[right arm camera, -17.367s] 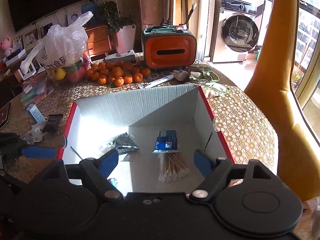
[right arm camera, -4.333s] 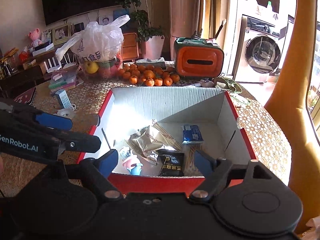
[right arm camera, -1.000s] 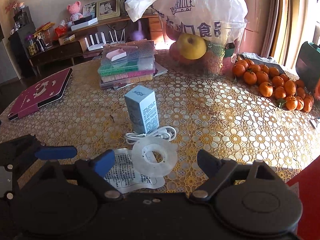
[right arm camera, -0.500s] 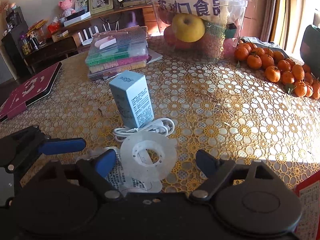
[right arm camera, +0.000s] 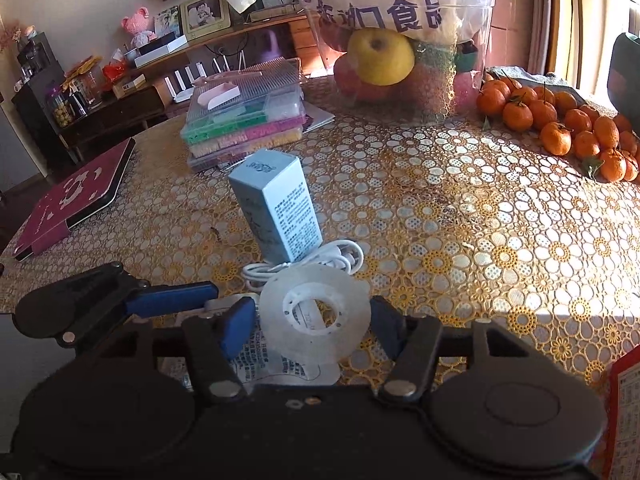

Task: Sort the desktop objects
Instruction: 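Grasp the white paper packet with the left tool while the right tool grasps the tape roll, then carry the paper packet with the left tool while the right tool carries the tape roll into the box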

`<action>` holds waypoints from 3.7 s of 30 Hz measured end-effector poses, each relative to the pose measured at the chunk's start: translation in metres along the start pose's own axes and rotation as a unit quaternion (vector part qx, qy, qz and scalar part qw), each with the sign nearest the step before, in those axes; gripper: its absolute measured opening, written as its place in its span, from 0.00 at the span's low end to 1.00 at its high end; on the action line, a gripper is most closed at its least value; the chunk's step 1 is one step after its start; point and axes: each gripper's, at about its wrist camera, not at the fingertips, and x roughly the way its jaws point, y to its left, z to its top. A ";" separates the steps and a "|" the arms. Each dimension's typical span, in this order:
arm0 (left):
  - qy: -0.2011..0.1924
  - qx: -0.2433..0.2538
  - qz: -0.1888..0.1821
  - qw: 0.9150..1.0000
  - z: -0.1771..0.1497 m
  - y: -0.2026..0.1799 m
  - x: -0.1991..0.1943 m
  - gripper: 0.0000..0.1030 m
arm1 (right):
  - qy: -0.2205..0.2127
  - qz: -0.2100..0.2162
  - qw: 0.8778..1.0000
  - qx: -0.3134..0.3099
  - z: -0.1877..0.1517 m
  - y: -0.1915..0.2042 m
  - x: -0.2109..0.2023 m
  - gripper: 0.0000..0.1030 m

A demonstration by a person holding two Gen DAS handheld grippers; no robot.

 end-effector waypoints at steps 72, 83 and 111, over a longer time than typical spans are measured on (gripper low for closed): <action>-0.041 0.056 -0.010 0.998 0.061 -0.245 -0.171 0.68 | -0.156 -0.085 0.984 0.033 -0.122 -0.061 -0.328 0.58; -0.029 0.090 -0.040 0.995 0.079 -0.296 -0.136 0.68 | -0.158 -0.140 0.976 0.064 -0.139 -0.120 -0.349 0.58; 0.061 0.108 -0.040 0.991 0.128 -0.333 -0.026 0.68 | -0.106 -0.155 0.977 0.098 -0.101 -0.210 -0.310 0.58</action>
